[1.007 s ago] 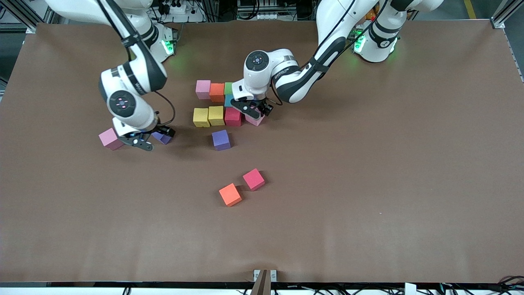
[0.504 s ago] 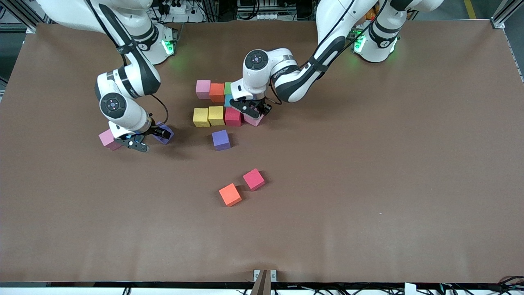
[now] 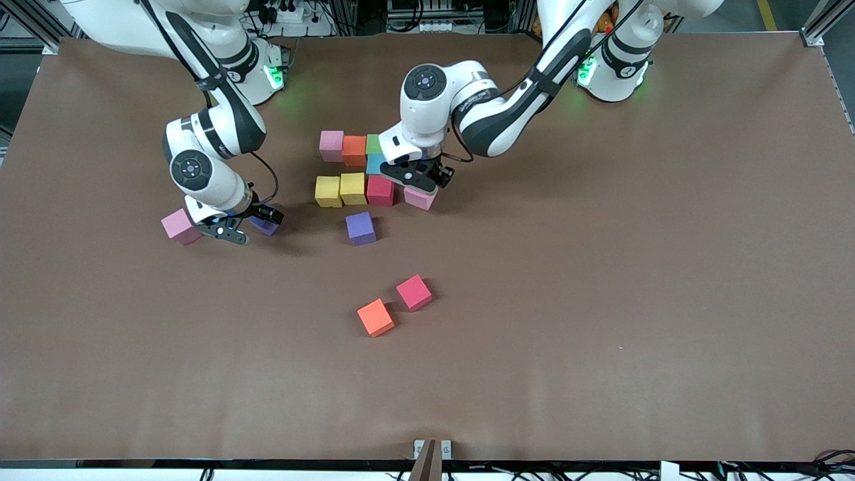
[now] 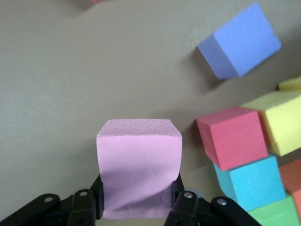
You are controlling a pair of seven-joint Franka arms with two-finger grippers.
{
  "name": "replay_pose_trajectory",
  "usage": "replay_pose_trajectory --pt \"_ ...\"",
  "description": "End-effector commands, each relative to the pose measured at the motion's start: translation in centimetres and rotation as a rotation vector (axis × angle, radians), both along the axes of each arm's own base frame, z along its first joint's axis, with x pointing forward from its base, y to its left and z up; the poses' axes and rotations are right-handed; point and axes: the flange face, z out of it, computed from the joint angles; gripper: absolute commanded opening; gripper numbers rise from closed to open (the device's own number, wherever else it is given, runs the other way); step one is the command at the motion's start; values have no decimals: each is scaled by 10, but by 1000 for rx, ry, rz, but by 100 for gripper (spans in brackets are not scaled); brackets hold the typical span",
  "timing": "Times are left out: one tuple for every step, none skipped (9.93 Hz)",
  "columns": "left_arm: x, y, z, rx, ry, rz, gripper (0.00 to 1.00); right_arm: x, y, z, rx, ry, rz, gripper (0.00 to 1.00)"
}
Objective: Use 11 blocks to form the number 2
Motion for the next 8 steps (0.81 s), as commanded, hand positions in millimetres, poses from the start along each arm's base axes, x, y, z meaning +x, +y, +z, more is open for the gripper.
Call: replay_pose_trajectory --pt "14 -19 41 -61 -10 178 6 -5 -3 -3 16 -24 -26 0" --pt "23 -31 49 -74 -2 214 6 -4 -1 -2 17 -28 -21 0" --pt "30 -42 46 -86 11 246 6 -4 9 0 21 -34 13 0" --pt "36 -52 43 -104 20 282 6 1 23 6 29 -52 68 0" --pt "45 -63 41 -129 32 331 3 5 40 13 42 -68 159 0" --pt "47 -73 40 -142 32 383 1 8 60 21 49 -89 210 0" --pt "53 -77 36 -144 20 448 0 9 83 27 57 -104 262 0" --pt "52 -84 33 -141 4 478 0 10 100 30 64 -111 293 0"
